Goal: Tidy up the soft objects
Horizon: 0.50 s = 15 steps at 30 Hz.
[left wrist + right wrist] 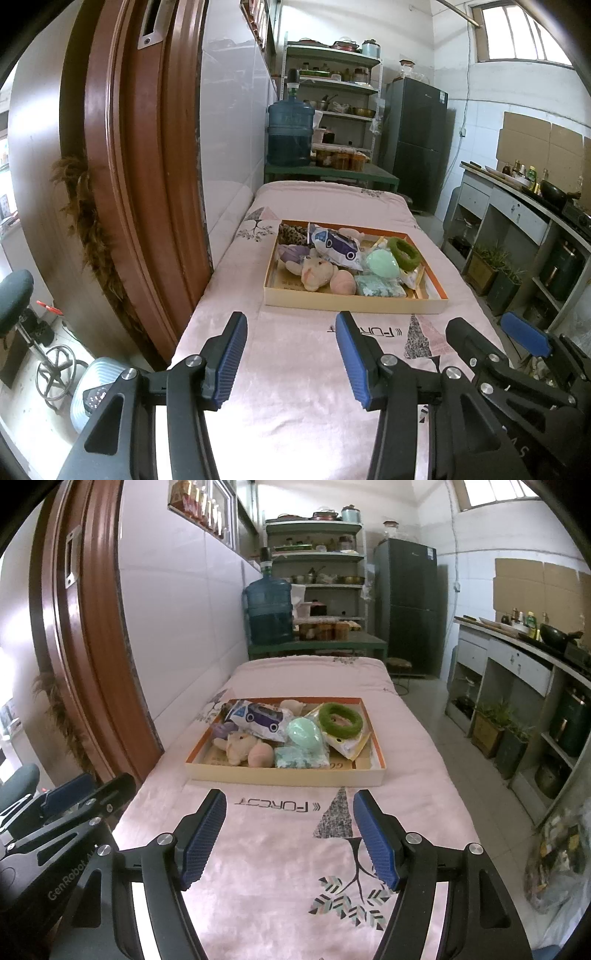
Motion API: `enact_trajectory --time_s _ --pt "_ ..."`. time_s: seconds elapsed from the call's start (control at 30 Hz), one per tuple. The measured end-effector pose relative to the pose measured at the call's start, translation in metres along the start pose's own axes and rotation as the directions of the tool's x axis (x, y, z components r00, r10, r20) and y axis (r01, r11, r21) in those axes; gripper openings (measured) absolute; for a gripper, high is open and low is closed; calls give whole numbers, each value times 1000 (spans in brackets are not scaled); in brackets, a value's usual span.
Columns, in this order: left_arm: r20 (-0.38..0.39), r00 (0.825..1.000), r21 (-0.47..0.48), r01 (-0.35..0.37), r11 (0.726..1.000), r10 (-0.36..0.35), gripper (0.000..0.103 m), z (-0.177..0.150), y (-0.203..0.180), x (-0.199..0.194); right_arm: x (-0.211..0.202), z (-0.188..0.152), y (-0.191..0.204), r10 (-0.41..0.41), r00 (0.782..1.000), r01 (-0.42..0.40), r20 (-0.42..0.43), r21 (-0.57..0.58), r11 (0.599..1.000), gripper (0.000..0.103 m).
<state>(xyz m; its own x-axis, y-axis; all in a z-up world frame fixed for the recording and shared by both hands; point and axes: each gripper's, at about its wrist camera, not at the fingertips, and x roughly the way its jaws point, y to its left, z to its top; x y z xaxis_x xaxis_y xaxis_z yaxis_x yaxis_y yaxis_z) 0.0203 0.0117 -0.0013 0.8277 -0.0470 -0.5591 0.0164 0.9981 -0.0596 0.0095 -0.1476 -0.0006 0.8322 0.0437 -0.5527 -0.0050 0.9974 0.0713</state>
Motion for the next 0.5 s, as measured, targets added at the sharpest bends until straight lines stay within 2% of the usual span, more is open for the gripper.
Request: enact_trajectory --time_s 0.5 --pt "-2 1000 0 0 1000 0 50 0 0 0 1 0 1 1 1000 -1 -2 1 1000 73"
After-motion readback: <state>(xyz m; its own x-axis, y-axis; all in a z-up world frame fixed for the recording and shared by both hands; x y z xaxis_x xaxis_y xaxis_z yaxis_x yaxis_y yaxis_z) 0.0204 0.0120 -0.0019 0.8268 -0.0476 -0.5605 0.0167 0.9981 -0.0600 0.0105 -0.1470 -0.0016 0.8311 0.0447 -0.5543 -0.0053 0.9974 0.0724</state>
